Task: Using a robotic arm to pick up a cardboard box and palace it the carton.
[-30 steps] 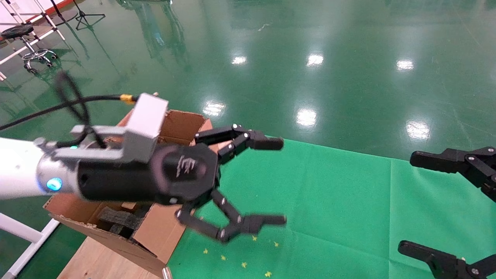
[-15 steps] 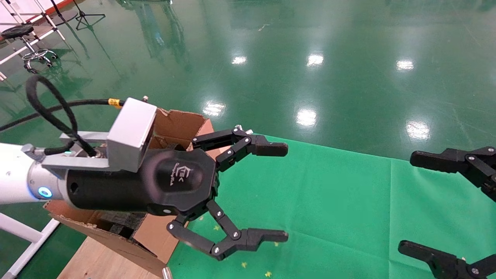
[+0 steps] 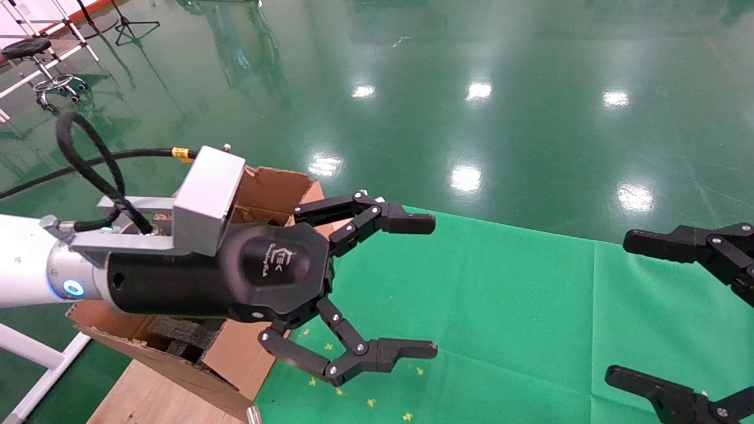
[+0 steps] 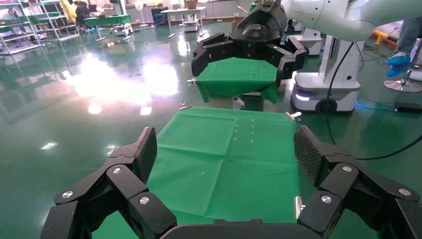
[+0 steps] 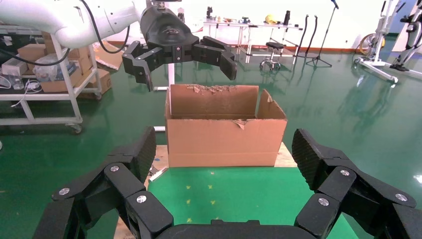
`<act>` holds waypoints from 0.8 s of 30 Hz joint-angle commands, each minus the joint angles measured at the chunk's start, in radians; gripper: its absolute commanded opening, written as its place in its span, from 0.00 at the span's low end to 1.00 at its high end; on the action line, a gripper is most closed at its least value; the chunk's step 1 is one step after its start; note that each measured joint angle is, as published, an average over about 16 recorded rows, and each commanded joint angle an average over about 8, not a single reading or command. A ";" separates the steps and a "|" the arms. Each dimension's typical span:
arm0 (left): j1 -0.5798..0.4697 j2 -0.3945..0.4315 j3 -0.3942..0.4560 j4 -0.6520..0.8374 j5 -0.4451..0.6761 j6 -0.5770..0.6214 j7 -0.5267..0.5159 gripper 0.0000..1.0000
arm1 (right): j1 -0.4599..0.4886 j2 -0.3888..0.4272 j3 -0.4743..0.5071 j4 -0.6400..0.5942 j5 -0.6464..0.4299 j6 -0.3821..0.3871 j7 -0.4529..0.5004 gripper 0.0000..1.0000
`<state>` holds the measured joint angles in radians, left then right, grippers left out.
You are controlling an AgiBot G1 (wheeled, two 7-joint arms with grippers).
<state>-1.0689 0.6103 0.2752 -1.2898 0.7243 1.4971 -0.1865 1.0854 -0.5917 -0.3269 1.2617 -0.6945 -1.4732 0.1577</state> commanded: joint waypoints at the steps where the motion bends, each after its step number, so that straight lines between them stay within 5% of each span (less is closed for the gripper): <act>1: -0.001 0.000 0.001 0.001 0.001 0.000 0.000 1.00 | 0.000 0.000 0.000 0.000 0.000 0.000 0.000 1.00; 24: -0.005 0.001 0.004 0.006 0.006 -0.002 -0.001 1.00 | 0.000 0.000 0.000 0.000 0.000 0.000 0.000 1.00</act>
<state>-1.0740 0.6111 0.2794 -1.2840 0.7304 1.4951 -0.1878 1.0854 -0.5917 -0.3269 1.2617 -0.6945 -1.4732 0.1577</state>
